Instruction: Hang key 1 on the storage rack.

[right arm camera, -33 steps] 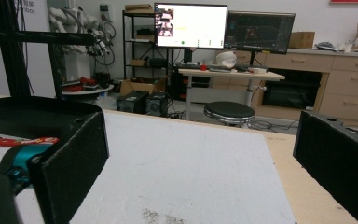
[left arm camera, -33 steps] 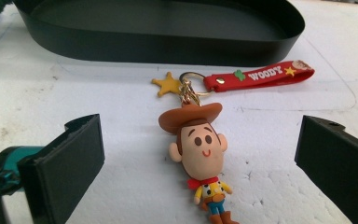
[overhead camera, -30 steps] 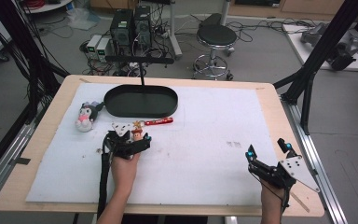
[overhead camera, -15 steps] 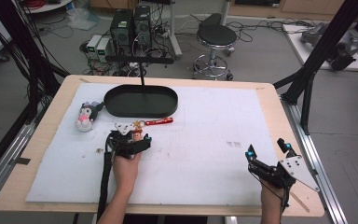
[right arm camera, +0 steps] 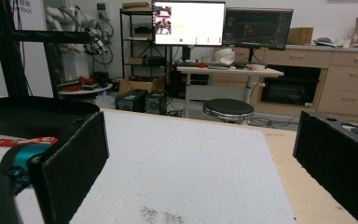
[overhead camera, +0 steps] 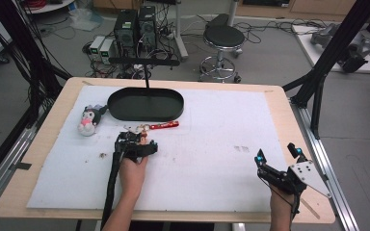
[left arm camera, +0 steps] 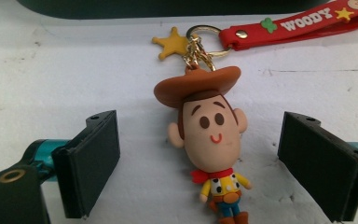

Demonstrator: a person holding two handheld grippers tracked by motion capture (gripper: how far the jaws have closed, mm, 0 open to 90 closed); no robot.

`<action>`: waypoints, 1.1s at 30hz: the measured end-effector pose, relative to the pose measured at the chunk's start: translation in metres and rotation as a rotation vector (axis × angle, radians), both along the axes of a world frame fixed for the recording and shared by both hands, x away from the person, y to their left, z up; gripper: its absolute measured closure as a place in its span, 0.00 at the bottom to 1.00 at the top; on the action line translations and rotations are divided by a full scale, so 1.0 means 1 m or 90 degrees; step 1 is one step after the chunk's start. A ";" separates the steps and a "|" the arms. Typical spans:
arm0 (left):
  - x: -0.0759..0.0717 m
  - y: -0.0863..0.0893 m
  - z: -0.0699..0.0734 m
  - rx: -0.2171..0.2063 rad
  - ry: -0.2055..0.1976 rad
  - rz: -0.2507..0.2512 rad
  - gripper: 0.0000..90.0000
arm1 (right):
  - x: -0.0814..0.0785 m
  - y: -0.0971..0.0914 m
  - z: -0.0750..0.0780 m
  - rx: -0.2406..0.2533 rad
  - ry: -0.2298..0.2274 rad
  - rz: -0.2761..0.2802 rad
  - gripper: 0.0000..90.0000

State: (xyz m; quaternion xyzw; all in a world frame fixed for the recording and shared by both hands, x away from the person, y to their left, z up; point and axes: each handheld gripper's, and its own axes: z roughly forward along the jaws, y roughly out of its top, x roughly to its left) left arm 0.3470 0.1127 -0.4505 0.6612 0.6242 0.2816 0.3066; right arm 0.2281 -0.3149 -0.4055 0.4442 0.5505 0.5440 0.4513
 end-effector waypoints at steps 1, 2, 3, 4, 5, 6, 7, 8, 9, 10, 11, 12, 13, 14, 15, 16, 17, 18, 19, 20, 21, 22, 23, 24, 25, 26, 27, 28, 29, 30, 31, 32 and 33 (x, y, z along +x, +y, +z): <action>0.000 0.000 0.000 0.000 0.000 0.000 0.15 | 0.000 -0.001 0.000 0.001 -0.001 0.000 0.03; 0.000 0.000 0.000 0.000 0.000 0.002 0.15 | 0.000 -0.001 0.000 0.005 0.002 -0.001 0.03; 0.000 0.000 0.000 0.000 0.000 0.002 0.15 | 0.000 -0.001 0.000 0.004 0.002 -0.001 0.03; 0.000 -0.001 0.000 0.000 -0.001 0.003 0.15 | 0.000 -0.002 0.000 0.002 -0.001 -0.001 0.03; 0.000 0.000 0.000 -0.001 0.000 0.004 0.15 | -0.001 -0.002 0.000 0.004 -0.001 -0.003 0.03; 0.000 0.000 0.000 -0.002 0.001 0.005 0.16 | -0.001 -0.001 0.000 0.007 0.000 -0.002 0.03; 0.000 0.000 0.000 -0.003 0.001 0.006 0.16 | -0.001 -0.002 0.000 0.008 -0.001 -0.002 0.03; 0.000 0.000 0.000 -0.003 0.001 0.006 0.16 | -0.001 -0.002 0.000 0.008 -0.001 -0.002 0.03; 0.000 0.000 0.000 -0.001 0.002 0.006 0.16 | -0.001 -0.002 0.001 0.007 -0.005 -0.003 0.03; 0.000 0.000 0.000 -0.001 0.002 0.006 0.17 | -0.001 -0.002 0.001 0.007 -0.004 -0.003 0.03; 0.000 0.000 0.000 -0.002 0.001 0.006 0.17 | -0.001 -0.002 0.001 0.007 -0.004 -0.004 0.03; 0.000 0.000 0.000 0.000 0.002 0.006 0.17 | -0.001 -0.002 0.001 0.008 -0.003 -0.004 0.03; 0.000 0.000 0.000 0.001 0.002 0.007 0.18 | -0.002 -0.002 0.001 0.009 -0.003 -0.004 0.03; 0.000 0.000 0.000 0.001 0.000 0.007 0.19 | -0.002 -0.002 0.001 0.011 -0.002 -0.005 0.03; 0.000 0.000 0.000 0.001 0.000 0.007 0.20 | -0.002 -0.003 0.001 0.010 -0.002 -0.005 0.03; 0.000 0.000 0.000 0.001 -0.003 0.007 0.21 | -0.002 -0.003 0.001 0.011 -0.002 -0.005 0.03; -0.001 0.000 0.000 0.001 -0.005 0.007 0.24 | -0.002 -0.003 0.001 0.012 -0.002 -0.005 0.03; -0.001 0.000 0.001 0.002 -0.005 0.005 0.27 | -0.002 -0.003 0.001 0.011 -0.003 -0.005 0.03; -0.002 0.000 0.001 0.000 -0.010 0.005 0.31 | -0.002 -0.003 0.001 0.011 -0.003 -0.007 0.03; -0.003 0.000 0.001 0.000 -0.016 0.001 0.37 | -0.002 -0.004 0.001 0.010 -0.003 -0.008 0.03; -0.004 -0.001 0.001 -0.001 -0.022 -0.005 0.46 | -0.002 -0.004 0.000 0.011 -0.001 -0.009 0.03; -0.005 -0.001 0.001 -0.001 -0.029 -0.014 0.55 | -0.002 -0.004 0.000 0.012 -0.001 -0.009 0.03; -0.006 -0.001 0.001 -0.001 -0.031 -0.022 0.55 | -0.002 -0.004 0.000 0.012 -0.001 -0.009 0.03; -0.006 -0.001 0.001 -0.002 -0.032 -0.024 0.61 | -0.002 -0.005 0.000 0.017 0.000 -0.011 0.03; -0.006 -0.001 0.001 -0.004 -0.032 -0.024 0.61 | -0.002 -0.005 0.000 0.015 -0.004 -0.011 0.03; -0.006 -0.001 0.001 -0.004 -0.034 -0.024 0.61 | -0.002 -0.006 0.000 0.015 -0.002 -0.012 0.03; -0.006 -0.001 0.001 -0.003 -0.033 -0.025 0.61 | -0.002 -0.006 0.000 0.016 -0.001 -0.012 0.03; -0.006 -0.001 0.001 -0.002 -0.034 -0.027 0.61 | -0.003 -0.006 0.000 0.016 -0.002 -0.012 0.03; -0.006 -0.001 0.001 -0.001 -0.036 -0.026 0.61 | -0.003 -0.006 0.000 0.017 -0.001 -0.013 0.03; -0.006 -0.001 0.001 -0.001 -0.036 -0.027 0.61 | -0.003 -0.006 0.000 0.017 -0.001 -0.013 0.03; -0.006 -0.001 0.001 0.001 -0.035 -0.031 0.61 | -0.003 -0.007 0.000 0.017 -0.003 -0.015 0.03; -0.006 -0.001 0.001 0.001 -0.035 -0.031 0.61 | -0.003 -0.007 0.000 0.017 -0.003 -0.015 0.03; -0.006 0.000 0.001 -0.002 -0.034 -0.035 0.61 | -0.003 -0.007 0.000 0.016 -0.003 -0.014 0.03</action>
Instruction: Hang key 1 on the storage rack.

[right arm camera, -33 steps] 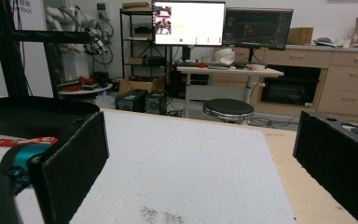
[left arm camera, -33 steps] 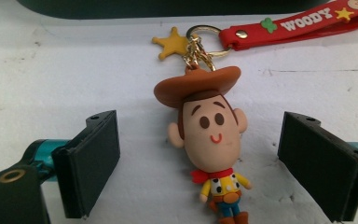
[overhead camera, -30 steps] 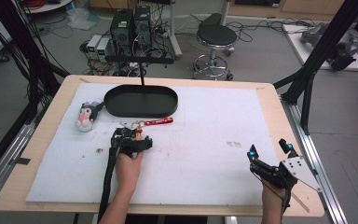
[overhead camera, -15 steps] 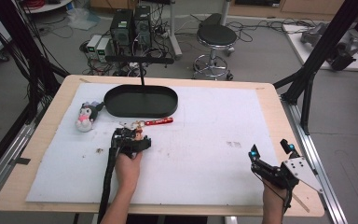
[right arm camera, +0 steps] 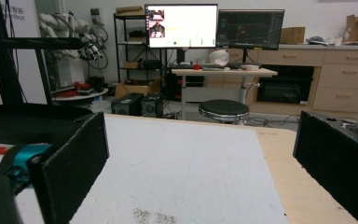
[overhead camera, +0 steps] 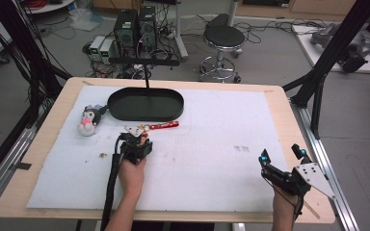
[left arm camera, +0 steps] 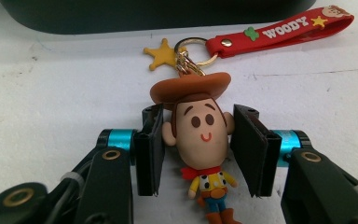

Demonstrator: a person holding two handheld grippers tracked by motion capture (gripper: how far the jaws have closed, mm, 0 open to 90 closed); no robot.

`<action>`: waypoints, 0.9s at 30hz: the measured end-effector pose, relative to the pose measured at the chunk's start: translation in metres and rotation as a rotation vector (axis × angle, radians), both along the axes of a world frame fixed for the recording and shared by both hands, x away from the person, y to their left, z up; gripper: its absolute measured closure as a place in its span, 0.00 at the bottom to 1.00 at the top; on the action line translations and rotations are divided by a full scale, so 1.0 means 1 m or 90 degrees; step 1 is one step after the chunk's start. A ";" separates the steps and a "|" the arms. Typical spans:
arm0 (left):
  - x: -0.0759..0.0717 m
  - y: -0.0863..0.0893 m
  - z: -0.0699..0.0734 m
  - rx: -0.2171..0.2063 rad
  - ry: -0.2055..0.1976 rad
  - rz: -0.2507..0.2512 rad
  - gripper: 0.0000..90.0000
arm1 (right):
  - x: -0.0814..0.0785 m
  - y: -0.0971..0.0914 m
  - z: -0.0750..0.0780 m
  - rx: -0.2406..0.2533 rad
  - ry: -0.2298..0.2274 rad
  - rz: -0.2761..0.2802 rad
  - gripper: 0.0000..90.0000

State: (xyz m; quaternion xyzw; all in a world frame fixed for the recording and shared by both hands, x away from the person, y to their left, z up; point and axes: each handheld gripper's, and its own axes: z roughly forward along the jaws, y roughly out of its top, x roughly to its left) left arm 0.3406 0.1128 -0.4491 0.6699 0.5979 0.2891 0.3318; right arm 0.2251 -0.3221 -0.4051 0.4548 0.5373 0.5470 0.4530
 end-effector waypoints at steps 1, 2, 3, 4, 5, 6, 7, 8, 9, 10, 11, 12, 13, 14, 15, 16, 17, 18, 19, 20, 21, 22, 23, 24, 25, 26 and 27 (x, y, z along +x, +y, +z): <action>0.000 0.000 0.000 -0.005 -0.001 -0.004 0.61 | 0.000 0.000 0.000 0.005 0.002 0.000 0.03; 0.000 0.001 0.000 -0.011 -0.004 -0.007 0.61 | 0.000 0.000 0.000 0.005 0.002 0.000 0.03; 0.000 0.000 0.000 -0.014 -0.007 -0.009 0.61 | 0.000 -0.001 0.000 0.003 -0.002 -0.002 0.03; -0.001 0.001 0.000 -0.012 -0.008 -0.012 0.61 | 0.000 -0.002 0.000 0.004 -0.002 -0.002 0.03; -0.002 0.000 0.000 -0.013 -0.016 -0.016 0.61 | 0.000 -0.002 0.000 0.004 -0.002 -0.002 0.03; -0.003 0.000 0.001 -0.009 -0.021 -0.016 0.61 | -0.001 -0.002 0.000 0.004 -0.001 -0.004 0.03; -0.004 0.001 0.001 -0.010 -0.026 -0.017 0.61 | -0.001 -0.003 0.000 0.005 -0.003 -0.004 0.03; -0.005 0.001 0.001 -0.015 -0.032 -0.017 0.61 | -0.001 -0.003 0.000 0.007 -0.002 -0.004 0.03; -0.006 0.002 0.002 -0.018 -0.038 -0.015 0.61 | -0.001 -0.004 0.000 0.008 -0.002 -0.005 0.03; -0.006 0.003 0.002 -0.024 -0.041 -0.014 0.61 | -0.001 -0.004 0.000 0.008 -0.002 -0.005 0.03; -0.007 0.003 0.002 -0.025 -0.045 -0.014 0.61 | -0.001 -0.004 0.000 0.011 0.000 -0.005 0.03; -0.007 0.003 0.002 -0.029 -0.043 -0.013 0.61 | -0.001 -0.005 0.000 0.009 -0.004 -0.005 0.03; -0.007 0.004 0.002 -0.036 -0.050 -0.015 0.61 | -0.001 -0.005 0.000 0.011 -0.002 -0.006 0.03; -0.008 0.004 0.003 -0.034 -0.052 -0.017 0.61 | -0.001 -0.005 0.000 0.011 -0.003 -0.005 0.03; -0.008 0.004 0.003 -0.036 -0.057 -0.017 0.61 | -0.001 -0.005 0.000 0.012 -0.002 -0.007 0.03; -0.008 0.004 0.004 -0.034 -0.060 -0.021 0.61 | -0.002 -0.005 0.000 0.014 -0.001 -0.007 0.03; -0.009 0.004 0.004 -0.033 -0.064 -0.020 0.61 | -0.002 -0.005 0.000 0.015 0.000 -0.007 0.03; -0.009 0.003 0.005 -0.036 -0.069 -0.021 0.61 | -0.002 -0.006 0.000 0.014 -0.001 -0.007 0.03; -0.010 0.003 0.005 -0.037 -0.074 -0.024 0.61 | -0.002 -0.006 0.000 0.014 -0.001 -0.007 0.03; -0.011 0.003 0.007 -0.035 -0.077 -0.029 0.62 | -0.002 -0.006 0.000 0.014 -0.003 -0.006 0.03; -0.012 0.003 0.008 -0.039 -0.085 -0.029 0.62 | -0.002 -0.006 0.000 0.014 -0.003 -0.006 0.03; -0.014 0.002 0.010 -0.043 -0.100 -0.034 0.62 | -0.002 -0.006 0.000 0.014 -0.003 -0.007 0.03; -0.014 0.002 0.010 -0.043 -0.100 -0.034 0.62 | -0.002 -0.006 0.000 0.014 -0.003 -0.007 0.03; -0.015 0.002 0.012 -0.043 -0.108 -0.036 0.62 | -0.002 -0.006 0.000 0.013 -0.005 -0.008 0.03; -0.015 0.003 0.013 -0.045 -0.116 -0.038 0.62 | -0.002 -0.006 0.000 0.013 -0.005 -0.008 0.03; -0.016 0.002 0.014 -0.044 -0.122 -0.037 0.62 | -0.002 -0.006 0.000 0.014 -0.003 -0.007 0.03; -0.017 0.003 0.014 -0.042 -0.125 -0.041 0.62 | -0.002 -0.006 0.000 0.013 -0.003 -0.007 0.03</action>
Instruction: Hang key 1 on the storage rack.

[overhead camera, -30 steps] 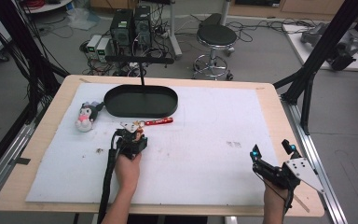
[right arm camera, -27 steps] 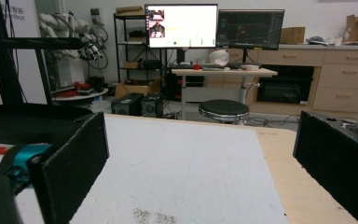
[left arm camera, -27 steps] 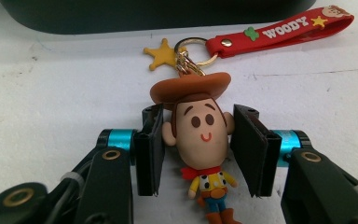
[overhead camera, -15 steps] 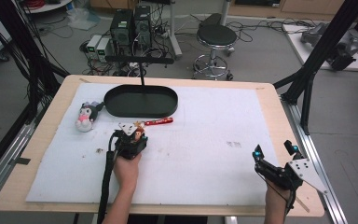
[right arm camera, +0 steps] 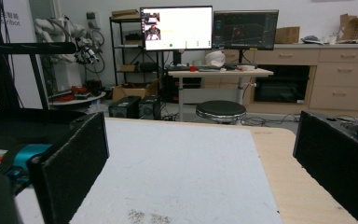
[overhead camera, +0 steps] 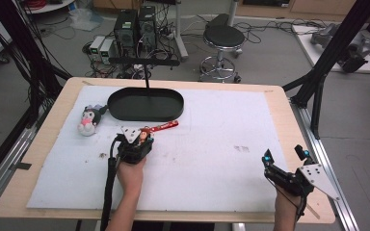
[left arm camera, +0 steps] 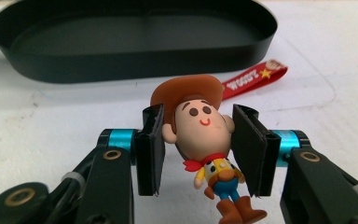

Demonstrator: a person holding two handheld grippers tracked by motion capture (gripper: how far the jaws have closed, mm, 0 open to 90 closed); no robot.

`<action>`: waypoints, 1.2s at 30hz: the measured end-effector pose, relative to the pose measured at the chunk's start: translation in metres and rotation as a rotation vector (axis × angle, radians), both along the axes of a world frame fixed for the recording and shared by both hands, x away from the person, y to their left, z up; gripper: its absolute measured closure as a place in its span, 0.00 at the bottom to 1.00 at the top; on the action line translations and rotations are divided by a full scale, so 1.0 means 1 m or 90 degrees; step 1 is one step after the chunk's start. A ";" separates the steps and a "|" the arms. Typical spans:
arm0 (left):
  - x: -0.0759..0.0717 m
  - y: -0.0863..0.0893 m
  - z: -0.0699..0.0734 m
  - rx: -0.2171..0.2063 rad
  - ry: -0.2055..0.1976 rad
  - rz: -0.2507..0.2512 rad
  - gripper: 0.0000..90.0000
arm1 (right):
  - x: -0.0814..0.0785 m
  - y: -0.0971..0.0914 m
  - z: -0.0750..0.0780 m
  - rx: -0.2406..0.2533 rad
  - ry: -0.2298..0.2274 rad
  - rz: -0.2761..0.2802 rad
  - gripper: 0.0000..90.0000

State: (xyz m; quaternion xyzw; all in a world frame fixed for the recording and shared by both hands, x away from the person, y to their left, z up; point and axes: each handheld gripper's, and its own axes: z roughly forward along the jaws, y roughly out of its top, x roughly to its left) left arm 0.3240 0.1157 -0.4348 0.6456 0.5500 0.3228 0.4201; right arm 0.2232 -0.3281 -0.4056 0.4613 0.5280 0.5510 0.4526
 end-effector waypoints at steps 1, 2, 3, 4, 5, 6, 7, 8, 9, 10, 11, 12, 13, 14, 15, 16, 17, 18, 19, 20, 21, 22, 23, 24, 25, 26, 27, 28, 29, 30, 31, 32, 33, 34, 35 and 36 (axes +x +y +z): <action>0.000 0.000 0.000 0.003 -0.003 -0.002 0.62 | 0.000 0.000 0.000 0.000 0.000 0.000 0.03; 0.000 0.000 0.000 0.006 -0.008 -0.004 0.62 | 0.000 0.000 0.000 0.000 0.000 0.000 0.03; -0.001 0.000 0.000 0.011 -0.007 -0.008 0.62 | 0.000 0.000 0.000 -0.002 -0.002 0.000 0.03; -0.001 -0.001 0.000 0.013 -0.010 -0.009 0.62 | 0.000 0.000 0.000 0.000 0.000 0.000 0.03; -0.001 -0.001 0.000 0.015 -0.010 -0.012 0.62 | 0.000 0.000 0.000 0.000 0.000 0.000 0.03; -0.001 -0.001 0.000 0.013 -0.013 -0.013 0.62 | 0.000 0.000 0.000 0.001 0.000 0.000 0.03; -0.002 -0.001 0.001 0.012 -0.014 -0.017 0.62 | 0.000 0.000 0.000 -0.002 0.000 -0.001 0.03; -0.002 -0.001 0.001 0.014 -0.017 -0.017 0.62 | 0.000 0.000 0.000 -0.002 0.000 -0.001 0.03; -0.003 -0.001 0.002 0.015 -0.020 -0.019 0.62 | 0.000 0.000 0.000 -0.002 0.000 -0.001 0.03; -0.003 -0.001 0.002 0.012 -0.025 -0.020 0.62 | 0.000 0.000 0.000 -0.003 0.000 -0.002 0.03; -0.004 -0.001 0.003 0.011 -0.030 -0.022 0.62 | 0.000 0.000 0.000 -0.004 0.000 -0.002 0.03; -0.004 -0.001 0.004 0.007 -0.035 -0.022 0.62 | 0.000 0.000 0.000 -0.004 0.000 -0.002 0.03; -0.005 0.000 0.005 0.001 -0.039 -0.024 0.62 | 0.000 0.000 0.000 -0.004 0.000 -0.002 0.03; -0.005 0.000 0.006 -0.002 -0.044 -0.024 0.62 | 0.000 0.000 -0.001 -0.004 0.000 -0.002 0.03; -0.006 0.001 0.009 -0.006 -0.058 -0.026 0.62 | 0.000 0.000 -0.001 -0.004 0.002 -0.003 0.03; -0.006 0.001 0.009 -0.006 -0.058 -0.026 0.62 | 0.000 0.000 -0.001 -0.004 0.002 -0.003 0.03; -0.007 0.001 0.010 -0.009 -0.064 -0.025 0.62 | 0.001 0.000 -0.001 -0.003 0.001 -0.003 0.03; -0.008 0.003 0.013 -0.018 -0.073 -0.024 0.62 | 0.001 0.000 -0.001 -0.003 0.001 -0.003 0.03; -0.008 0.003 0.013 -0.018 -0.073 -0.024 0.62 | 0.001 0.000 -0.001 -0.004 0.001 -0.003 0.03; -0.008 0.003 0.015 -0.024 -0.080 -0.022 0.62 | 0.001 0.000 -0.001 -0.004 0.001 -0.003 0.03; -0.008 0.004 0.017 -0.026 -0.083 -0.023 0.62 | 0.001 0.000 -0.001 -0.006 0.000 -0.002 0.03; -0.008 0.005 0.018 -0.029 -0.085 -0.024 0.62 | 0.001 0.000 -0.001 -0.005 0.001 -0.002 0.03; -0.008 0.005 0.020 -0.034 -0.094 -0.021 0.62 | 0.001 0.001 -0.002 -0.004 0.003 -0.002 0.03; -0.008 0.006 0.022 -0.038 -0.098 -0.023 0.62 | 0.001 0.001 -0.002 -0.005 0.003 -0.003 0.03; -0.008 0.006 0.023 -0.041 -0.102 -0.022 0.62 | 0.001 0.001 -0.002 -0.006 0.003 -0.003 0.03; -0.008 0.006 0.025 -0.042 -0.108 -0.022 0.62 | 0.001 0.001 -0.002 -0.006 0.003 -0.003 0.03; -0.009 0.007 0.026 -0.048 -0.117 -0.022 0.62 | 0.002 0.001 -0.002 -0.007 0.001 -0.001 0.03; -0.009 0.008 0.027 -0.053 -0.122 -0.021 0.62 | 0.002 0.001 -0.002 -0.007 0.001 -0.001 0.03; -0.009 0.008 0.028 -0.060 -0.126 -0.019 0.62 | 0.002 0.001 -0.002 -0.007 0.001 -0.001 0.03; -0.008 0.009 0.028 -0.066 -0.130 -0.018 0.62 | 0.001 0.001 -0.002 -0.007 0.000 -0.001 0.03; -0.008 0.009 0.029 -0.067 -0.132 -0.018 0.62 | 0.001 0.001 -0.002 -0.007 0.000 -0.001 0.03; -0.008 0.010 0.030 -0.069 -0.135 -0.018 0.62 | 0.001 0.001 -0.002 -0.006 -0.001 -0.001 0.03; -0.008 0.010 0.031 -0.069 -0.137 -0.018 0.62 | 0.001 0.001 -0.002 -0.006 -0.001 -0.001 0.03; -0.008 0.010 0.033 -0.070 -0.142 -0.019 0.62 | 0.001 0.001 -0.002 -0.006 -0.001 -0.001 0.03; -0.007 0.010 0.035 -0.072 -0.148 -0.020 0.62 | 0.001 0.001 -0.002 -0.004 0.000 -0.001 0.03; -0.007 0.010 0.038 -0.070 -0.154 -0.021 0.62 | 0.001 0.001 -0.002 -0.004 0.000 -0.001 0.03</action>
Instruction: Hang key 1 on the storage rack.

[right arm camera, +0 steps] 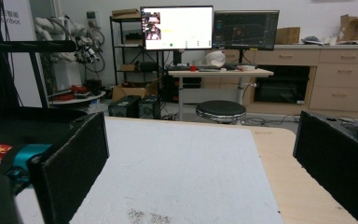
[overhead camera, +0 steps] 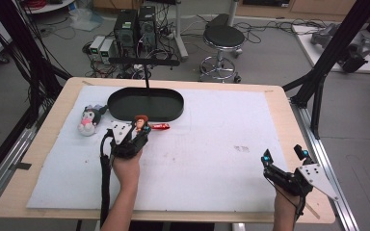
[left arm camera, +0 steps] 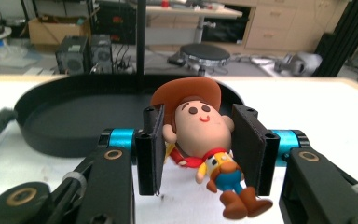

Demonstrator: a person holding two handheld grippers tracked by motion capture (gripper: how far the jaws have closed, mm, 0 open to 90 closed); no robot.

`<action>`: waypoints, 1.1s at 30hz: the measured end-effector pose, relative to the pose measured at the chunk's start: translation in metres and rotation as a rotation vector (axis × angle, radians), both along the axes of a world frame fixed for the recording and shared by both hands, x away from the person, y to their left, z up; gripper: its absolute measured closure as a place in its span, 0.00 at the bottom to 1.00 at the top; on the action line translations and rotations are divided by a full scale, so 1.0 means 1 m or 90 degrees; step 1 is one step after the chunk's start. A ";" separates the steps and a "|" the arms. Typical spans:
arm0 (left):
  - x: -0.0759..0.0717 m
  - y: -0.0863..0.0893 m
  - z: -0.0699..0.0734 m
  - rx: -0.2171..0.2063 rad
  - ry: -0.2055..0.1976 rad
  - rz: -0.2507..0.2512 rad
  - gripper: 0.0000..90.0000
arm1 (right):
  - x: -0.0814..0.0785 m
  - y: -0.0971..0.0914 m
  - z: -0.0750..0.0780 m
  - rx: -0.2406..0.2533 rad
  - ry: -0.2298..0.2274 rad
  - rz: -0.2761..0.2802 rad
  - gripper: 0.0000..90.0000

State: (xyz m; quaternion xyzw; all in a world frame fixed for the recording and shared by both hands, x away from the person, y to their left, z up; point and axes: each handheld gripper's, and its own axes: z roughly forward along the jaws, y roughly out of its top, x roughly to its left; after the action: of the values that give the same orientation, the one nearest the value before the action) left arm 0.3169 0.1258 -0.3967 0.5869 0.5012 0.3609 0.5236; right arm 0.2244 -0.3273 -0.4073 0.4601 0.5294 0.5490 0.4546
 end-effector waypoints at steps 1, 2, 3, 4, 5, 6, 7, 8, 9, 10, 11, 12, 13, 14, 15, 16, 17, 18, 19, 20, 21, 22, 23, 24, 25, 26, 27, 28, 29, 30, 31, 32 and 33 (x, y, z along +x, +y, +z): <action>0.001 0.000 0.003 -0.002 -0.005 0.000 0.62 | 0.000 0.000 0.000 0.000 0.000 0.000 0.03; 0.001 0.000 0.006 -0.001 -0.009 0.001 0.62 | 0.000 0.000 0.000 0.002 0.001 0.000 0.03; 0.002 0.001 0.008 -0.004 -0.013 0.001 0.62 | 0.000 0.000 0.000 0.003 0.001 0.000 0.03; 0.003 0.001 0.011 -0.004 -0.016 0.001 0.62 | 0.000 0.000 0.000 0.004 0.001 0.000 0.03; 0.004 0.001 0.014 -0.003 -0.021 0.000 0.62 | 0.000 -0.001 0.000 0.002 -0.001 -0.002 0.03; 0.004 0.002 0.017 -0.005 -0.026 0.001 0.62 | 0.000 -0.001 0.000 0.001 -0.001 -0.001 0.03; 0.005 0.002 0.020 -0.006 -0.032 0.002 0.62 | 0.000 -0.001 0.000 0.001 -0.002 -0.002 0.03; 0.005 0.002 0.022 -0.005 -0.035 0.001 0.62 | 0.000 -0.001 0.000 0.001 -0.002 -0.002 0.03; 0.006 0.002 0.025 -0.008 -0.040 0.003 0.62 | 0.000 -0.001 0.000 0.003 -0.002 -0.002 0.03; 0.006 0.003 0.027 -0.013 -0.045 0.003 0.62 | 0.000 -0.001 0.000 0.003 -0.002 -0.002 0.03; 0.007 0.003 0.029 -0.013 -0.045 0.003 0.62 | 0.000 -0.001 0.000 0.004 -0.001 -0.001 0.03; 0.008 0.003 0.030 -0.012 -0.049 0.004 0.62 | 0.000 -0.001 0.000 0.004 -0.001 -0.001 0.03; 0.009 0.003 0.032 -0.016 -0.049 0.004 0.62 | 0.000 -0.001 0.000 0.004 -0.001 -0.001 0.03; 0.010 0.003 0.034 -0.017 -0.053 0.004 0.62 | 0.000 -0.001 0.000 0.004 -0.002 -0.001 0.03; 0.010 0.003 0.036 -0.018 -0.057 0.004 0.62 | 0.000 -0.001 0.000 0.004 -0.002 -0.001 0.03; 0.011 0.003 0.038 -0.017 -0.062 0.005 0.62 | 0.000 -0.001 0.000 0.005 -0.001 0.000 0.03; 0.011 0.003 0.039 -0.019 -0.068 0.005 0.62 | 0.000 -0.001 0.000 0.001 -0.003 0.005 0.03; 0.012 0.003 0.041 -0.023 -0.071 0.008 0.62 | 0.000 -0.001 0.000 0.001 -0.003 0.005 0.03; 0.013 0.003 0.043 -0.024 -0.072 0.008 0.62 | 0.000 -0.001 0.000 0.003 -0.002 0.008 0.03; 0.014 0.003 0.044 -0.026 -0.074 0.007 0.62 | 0.000 -0.001 0.000 -0.001 -0.006 0.010 0.03; 0.015 0.004 0.045 -0.030 -0.077 0.006 0.62 | 0.000 0.000 0.000 -0.001 -0.007 0.011 0.03; 0.016 0.004 0.047 -0.032 -0.081 0.005 0.62 | 0.000 0.000 0.001 -0.001 -0.007 0.011 0.03; 0.017 0.004 0.048 -0.034 -0.085 0.005 0.62 | 0.000 0.000 0.001 0.000 -0.007 0.012 0.03; 0.018 0.004 0.050 -0.039 -0.088 0.007 0.62 | 0.000 0.000 0.001 -0.003 -0.009 0.012 0.03; 0.019 0.004 0.051 -0.037 -0.088 0.005 0.62 | 0.000 0.000 0.000 -0.003 -0.008 0.012 0.03; 0.020 0.003 0.053 -0.040 -0.092 0.005 0.62 | 0.000 0.000 0.000 -0.003 -0.008 0.012 0.03; 0.021 0.003 0.054 -0.044 -0.097 0.005 0.62 | 0.000 0.000 0.000 -0.002 -0.007 0.011 0.03; 0.022 0.002 0.056 -0.044 -0.098 0.005 0.62 | 0.000 0.000 0.000 -0.001 -0.006 0.011 0.03; 0.023 0.002 0.059 -0.044 -0.101 0.006 0.62 | 0.000 0.000 0.000 0.001 -0.004 0.011 0.03; 0.025 0.002 0.061 -0.041 -0.104 0.006 0.62 | 0.000 0.000 0.000 -0.001 -0.005 0.011 0.03; 0.026 0.002 0.063 -0.041 -0.108 0.007 0.62 | 0.001 0.000 0.000 -0.002 -0.005 0.011 0.03; 0.027 0.002 0.066 -0.043 -0.112 0.008 0.62 | 0.001 0.000 0.000 -0.002 -0.005 0.011 0.03; 0.028 0.001 0.068 -0.045 -0.114 0.009 0.62 | 0.001 0.000 0.000 -0.001 -0.005 0.011 0.03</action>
State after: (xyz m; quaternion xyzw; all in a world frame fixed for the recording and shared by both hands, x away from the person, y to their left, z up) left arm 0.3450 0.1272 -0.3290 0.5300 0.4691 0.3976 0.5839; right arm 0.2250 -0.3274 -0.4072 0.4528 0.5323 0.5543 0.4521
